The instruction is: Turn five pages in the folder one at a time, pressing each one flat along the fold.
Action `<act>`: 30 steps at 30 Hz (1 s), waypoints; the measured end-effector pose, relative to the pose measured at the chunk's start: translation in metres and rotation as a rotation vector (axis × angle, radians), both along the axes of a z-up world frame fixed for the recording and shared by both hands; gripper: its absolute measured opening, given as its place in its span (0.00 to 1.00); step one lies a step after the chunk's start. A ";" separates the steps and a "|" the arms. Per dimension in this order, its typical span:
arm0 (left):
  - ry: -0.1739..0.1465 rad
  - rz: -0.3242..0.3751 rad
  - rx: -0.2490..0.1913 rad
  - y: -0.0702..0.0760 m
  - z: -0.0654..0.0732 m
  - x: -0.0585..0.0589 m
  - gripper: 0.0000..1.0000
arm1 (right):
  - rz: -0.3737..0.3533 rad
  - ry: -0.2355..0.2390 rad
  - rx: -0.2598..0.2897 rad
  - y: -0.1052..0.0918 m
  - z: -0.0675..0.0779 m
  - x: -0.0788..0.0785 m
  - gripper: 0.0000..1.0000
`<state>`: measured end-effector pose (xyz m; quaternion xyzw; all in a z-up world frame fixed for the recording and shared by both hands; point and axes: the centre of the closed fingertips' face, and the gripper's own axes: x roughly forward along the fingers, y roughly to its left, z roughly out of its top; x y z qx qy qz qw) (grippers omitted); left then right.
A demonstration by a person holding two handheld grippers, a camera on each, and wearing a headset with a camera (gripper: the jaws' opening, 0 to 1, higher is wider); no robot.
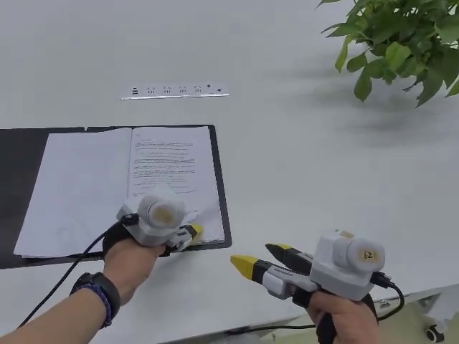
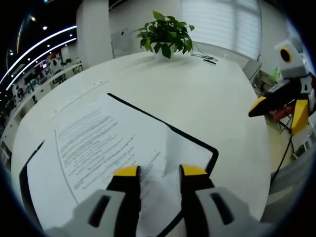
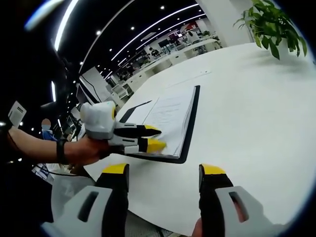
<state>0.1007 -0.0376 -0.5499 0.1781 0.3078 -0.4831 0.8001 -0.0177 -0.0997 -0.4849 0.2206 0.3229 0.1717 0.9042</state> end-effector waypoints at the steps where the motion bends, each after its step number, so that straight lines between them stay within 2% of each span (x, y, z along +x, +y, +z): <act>1: 0.001 0.000 -0.002 0.000 0.000 0.000 0.28 | 0.000 0.001 0.001 0.000 0.000 0.000 0.55; 5: 0.008 0.007 -0.011 -0.001 0.001 -0.001 0.22 | 0.001 0.003 0.004 0.001 -0.001 0.001 0.55; 7: 0.031 0.046 -0.033 0.001 0.001 0.002 0.20 | 0.000 0.000 0.006 0.001 -0.001 0.003 0.55; 10: 0.043 0.057 -0.037 0.003 0.002 0.005 0.10 | -0.011 -0.005 0.012 -0.002 0.001 0.006 0.55; 14: 0.055 0.056 -0.041 0.002 0.002 0.004 0.09 | -0.022 -0.014 0.022 -0.005 0.005 0.010 0.54; 19: 0.115 0.106 -0.093 0.004 0.004 0.006 0.08 | -0.025 -0.015 0.027 -0.006 0.004 0.014 0.53; 24: 0.122 0.114 -0.113 0.005 0.009 0.008 0.05 | -0.004 -0.015 0.026 -0.002 0.001 0.023 0.52; 30: 0.123 0.120 -0.134 0.006 0.015 0.008 0.04 | 0.025 -0.030 0.034 0.003 -0.002 0.050 0.50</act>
